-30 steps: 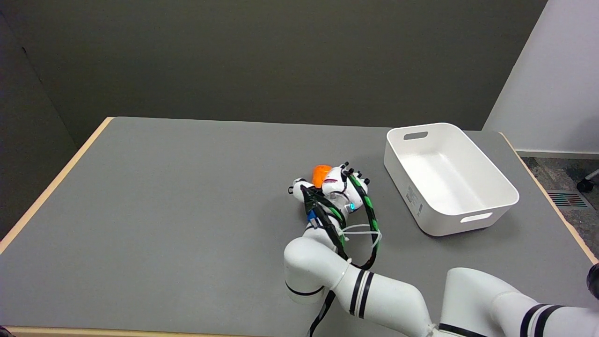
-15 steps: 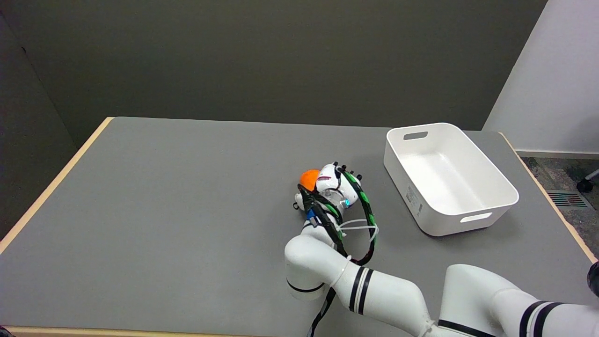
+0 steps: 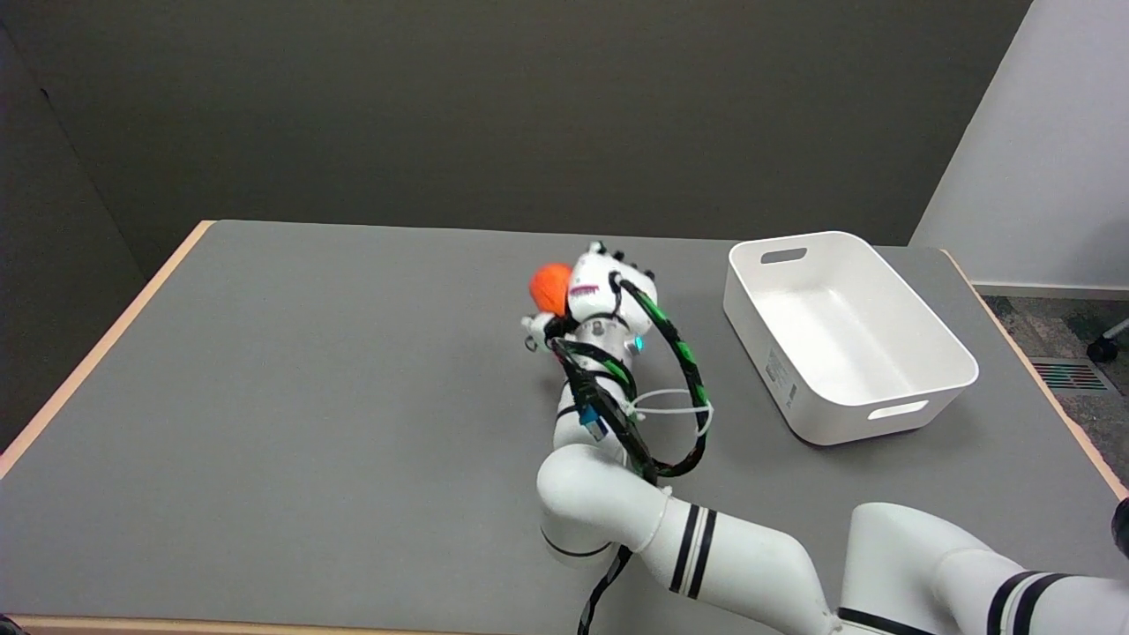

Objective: Pick up mango.

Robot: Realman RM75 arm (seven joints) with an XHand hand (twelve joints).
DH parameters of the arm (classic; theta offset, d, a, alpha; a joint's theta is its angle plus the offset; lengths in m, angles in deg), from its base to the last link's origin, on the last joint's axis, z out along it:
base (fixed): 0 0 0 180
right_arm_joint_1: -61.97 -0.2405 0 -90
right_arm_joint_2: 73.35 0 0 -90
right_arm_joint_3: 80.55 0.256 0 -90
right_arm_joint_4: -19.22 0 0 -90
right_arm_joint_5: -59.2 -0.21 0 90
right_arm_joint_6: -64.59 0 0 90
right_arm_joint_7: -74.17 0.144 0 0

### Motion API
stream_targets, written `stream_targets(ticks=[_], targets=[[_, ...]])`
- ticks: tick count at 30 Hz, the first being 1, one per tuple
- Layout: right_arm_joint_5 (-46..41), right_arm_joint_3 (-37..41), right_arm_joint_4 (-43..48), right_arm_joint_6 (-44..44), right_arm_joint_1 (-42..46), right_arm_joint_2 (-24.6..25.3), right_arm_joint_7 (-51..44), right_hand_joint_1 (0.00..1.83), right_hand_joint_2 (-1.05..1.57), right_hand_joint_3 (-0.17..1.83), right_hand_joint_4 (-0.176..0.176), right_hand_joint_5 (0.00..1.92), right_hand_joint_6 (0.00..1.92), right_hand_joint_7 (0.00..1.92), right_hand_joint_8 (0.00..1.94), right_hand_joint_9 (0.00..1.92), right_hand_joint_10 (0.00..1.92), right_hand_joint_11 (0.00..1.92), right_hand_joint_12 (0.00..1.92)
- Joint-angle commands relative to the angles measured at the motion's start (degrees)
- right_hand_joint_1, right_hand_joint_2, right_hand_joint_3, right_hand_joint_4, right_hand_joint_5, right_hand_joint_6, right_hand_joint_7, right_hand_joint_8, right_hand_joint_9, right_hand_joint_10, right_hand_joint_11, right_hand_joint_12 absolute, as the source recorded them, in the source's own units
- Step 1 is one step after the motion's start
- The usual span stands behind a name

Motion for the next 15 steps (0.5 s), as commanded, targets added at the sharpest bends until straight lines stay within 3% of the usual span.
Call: stream_targets(ticks=[1, 6, 15], targets=[[17.86, 6.37, -22.25, -3.9, 4.53, -7.53, -5.18, 1.04, 1.12, 0.4, -0.176, 0.64, 1.55, 0.72, 1.94, 1.12, 1.92, 1.03, 1.92], [7.41, 15.25, -28.35, -7.3, 7.62, -14.99, -8.31, 1.04, 1.12, 0.39, -0.176, 0.64, 1.55, 0.67, 1.94, 1.09, 1.92, 0.99, 1.92], [-10.89, 26.11, -27.32, -14.48, 10.46, -28.2, -12.36, 1.04, 1.13, 0.39, -0.176, 0.64, 1.56, 0.6, 1.94, 1.07, 1.92, 0.95, 1.92]])
